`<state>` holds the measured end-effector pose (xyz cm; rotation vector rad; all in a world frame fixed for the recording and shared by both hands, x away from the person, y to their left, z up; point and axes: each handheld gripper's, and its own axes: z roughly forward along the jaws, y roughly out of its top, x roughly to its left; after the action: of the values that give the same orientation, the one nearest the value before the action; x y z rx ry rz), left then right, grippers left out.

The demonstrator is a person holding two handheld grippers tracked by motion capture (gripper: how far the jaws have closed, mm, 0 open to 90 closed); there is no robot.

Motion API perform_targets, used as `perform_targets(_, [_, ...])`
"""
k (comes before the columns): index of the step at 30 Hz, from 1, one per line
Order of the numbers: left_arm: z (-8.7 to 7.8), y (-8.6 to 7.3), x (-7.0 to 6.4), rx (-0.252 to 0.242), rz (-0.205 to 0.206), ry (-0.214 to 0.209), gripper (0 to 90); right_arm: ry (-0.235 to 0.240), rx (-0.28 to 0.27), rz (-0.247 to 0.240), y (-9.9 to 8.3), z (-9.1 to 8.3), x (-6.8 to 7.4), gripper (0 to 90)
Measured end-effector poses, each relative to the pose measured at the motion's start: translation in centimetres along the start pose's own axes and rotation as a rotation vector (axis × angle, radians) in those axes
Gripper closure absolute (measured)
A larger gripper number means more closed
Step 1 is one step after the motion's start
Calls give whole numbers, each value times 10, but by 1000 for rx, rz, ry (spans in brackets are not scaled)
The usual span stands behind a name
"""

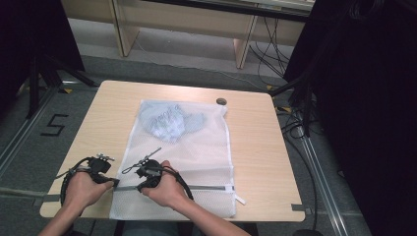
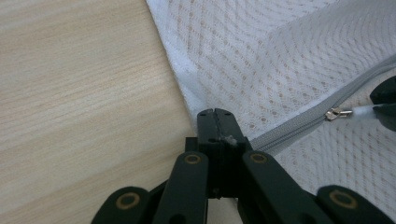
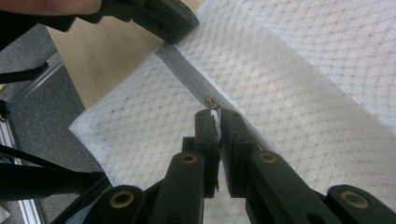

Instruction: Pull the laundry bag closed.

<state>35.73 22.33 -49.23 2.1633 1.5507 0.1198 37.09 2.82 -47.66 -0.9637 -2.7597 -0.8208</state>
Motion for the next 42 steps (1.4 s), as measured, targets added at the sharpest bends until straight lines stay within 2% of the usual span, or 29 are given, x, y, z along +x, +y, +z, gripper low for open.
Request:
perform_targets(1, [-1,0,1,10,12,1,900,0,-4,3,0,0,0,869])
perform_targets(5, [0,0,0,0,0,0,900,4,7,33,-3,-2,-2,868])
perform_targets(6, [-1,0,1,10,13,1,900,0,8,28,-3,-2,-3,869])
perform_targets(9, [-1,0,1,9,13,1,900,9,9,42,-3,-3,-2,868])
perform_targets(11, [0,0,0,0,0,0,900,6,6,26,-4,-3,-4,868])
perform_targets(16, [0,0,1,8,15,2,900,2,14,40,-6,-5,-5,871])
perform_targets(17, [0,0,1,7,15,2,900,-12,24,28,-6,-6,-6,900])
perform_targets(18, [0,0,1,7,14,3,900,-33,14,-1,-6,-6,-8,900])
perform_targets(21, [0,1,0,4,-3,7,900,-12,-10,40,-7,-12,-14,900])
perform_targets(22, [0,0,0,10,16,6,900,-17,-15,33,-6,-15,-14,900])
perform_targets(26, [0,1,-1,14,15,11,900,-16,-27,20,-3,-17,-14,900])
perform_targets(27, [-1,1,0,17,16,8,900,-1,-28,62,-2,-15,-15,900])
perform_targets(28, [-1,1,0,16,16,6,900,6,-27,79,-2,-13,-16,881])
perform_targets(31, [0,1,1,10,13,1,900,35,-40,118,-2,-8,-17,810])
perform_targets(32, [0,1,0,11,16,3,900,54,-40,117,-2,-6,-18,775])
perform_targets(33, [-1,1,0,13,20,5,900,82,-41,138,-1,-3,-18,737])
perform_targets(34, [-1,1,0,13,23,7,900,68,-44,147,0,-3,-17,725])
perform_targets(35, [0,0,-1,10,23,7,900,47,-44,133,0,-1,-18,714])
perform_targets(36, [-1,1,-1,13,24,8,900,62,-32,163,0,-1,-17,702])
perform_targets(37, [0,1,-1,13,24,8,900,58,-24,179,0,0,-19,696])
perform_targets(41, [-1,1,-1,16,23,10,900,97,-4,235,-2,5,-24,695])
perform_targets(42, [-1,1,-1,18,22,12,900,93,-1,221,-2,7,-26,704])
